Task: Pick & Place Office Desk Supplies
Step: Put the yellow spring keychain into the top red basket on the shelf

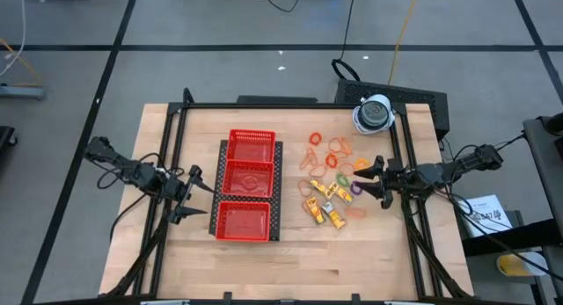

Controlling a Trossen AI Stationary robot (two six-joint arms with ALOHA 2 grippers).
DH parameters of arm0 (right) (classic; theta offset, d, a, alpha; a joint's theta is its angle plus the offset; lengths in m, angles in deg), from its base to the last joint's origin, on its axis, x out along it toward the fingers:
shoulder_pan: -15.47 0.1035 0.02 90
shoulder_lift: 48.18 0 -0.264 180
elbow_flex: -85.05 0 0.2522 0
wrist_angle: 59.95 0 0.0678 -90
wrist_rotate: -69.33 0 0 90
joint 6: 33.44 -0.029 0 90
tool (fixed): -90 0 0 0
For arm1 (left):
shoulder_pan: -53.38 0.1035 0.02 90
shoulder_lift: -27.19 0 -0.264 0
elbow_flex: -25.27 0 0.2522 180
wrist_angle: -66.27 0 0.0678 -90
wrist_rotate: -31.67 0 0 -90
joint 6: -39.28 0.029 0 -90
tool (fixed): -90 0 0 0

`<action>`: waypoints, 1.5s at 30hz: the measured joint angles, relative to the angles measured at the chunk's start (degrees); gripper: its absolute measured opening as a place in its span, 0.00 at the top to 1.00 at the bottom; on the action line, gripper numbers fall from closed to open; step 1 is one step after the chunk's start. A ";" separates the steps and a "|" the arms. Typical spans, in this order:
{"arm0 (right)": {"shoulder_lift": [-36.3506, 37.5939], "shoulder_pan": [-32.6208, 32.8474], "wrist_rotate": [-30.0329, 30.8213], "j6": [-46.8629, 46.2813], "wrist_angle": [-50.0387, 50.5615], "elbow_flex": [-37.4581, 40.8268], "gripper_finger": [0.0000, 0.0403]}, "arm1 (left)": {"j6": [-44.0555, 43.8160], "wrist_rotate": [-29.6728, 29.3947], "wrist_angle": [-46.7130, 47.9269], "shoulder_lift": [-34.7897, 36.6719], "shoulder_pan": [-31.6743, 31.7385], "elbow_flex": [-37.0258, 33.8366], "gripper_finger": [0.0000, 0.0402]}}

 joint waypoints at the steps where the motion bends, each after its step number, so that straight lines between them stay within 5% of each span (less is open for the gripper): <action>1: 0.00 0.00 -0.02 -0.01 -0.51 0.00 0.48 | 0.00 0.00 0.00 0.00 -0.02 0.00 0.23; 10: -0.08 0.00 5.71 0.44 -0.45 0.00 0.48 | 0.00 0.00 0.00 0.00 0.00 0.02 0.23; 14: -0.64 0.00 14.07 1.76 -0.78 -0.23 0.48 | 0.00 0.00 0.00 0.01 -0.02 0.01 0.23; 21: -10.91 -1.69 26.12 -5.20 16.29 -8.36 0.48 | 0.00 0.00 0.00 0.00 -0.02 0.02 0.23; 26: -25.02 -8.86 19.33 -15.39 28.45 -16.85 0.48 | 0.00 -0.02 0.00 0.00 -0.01 0.01 0.23; 34: -44.46 -24.59 -3.20 -17.52 36.62 -22.67 0.48 | 0.00 0.00 0.00 0.00 -0.01 0.01 0.23; 45: -57.55 -34.30 -6.65 -13.46 35.91 -22.81 0.48 | 0.00 0.00 0.02 0.00 0.00 0.00 0.23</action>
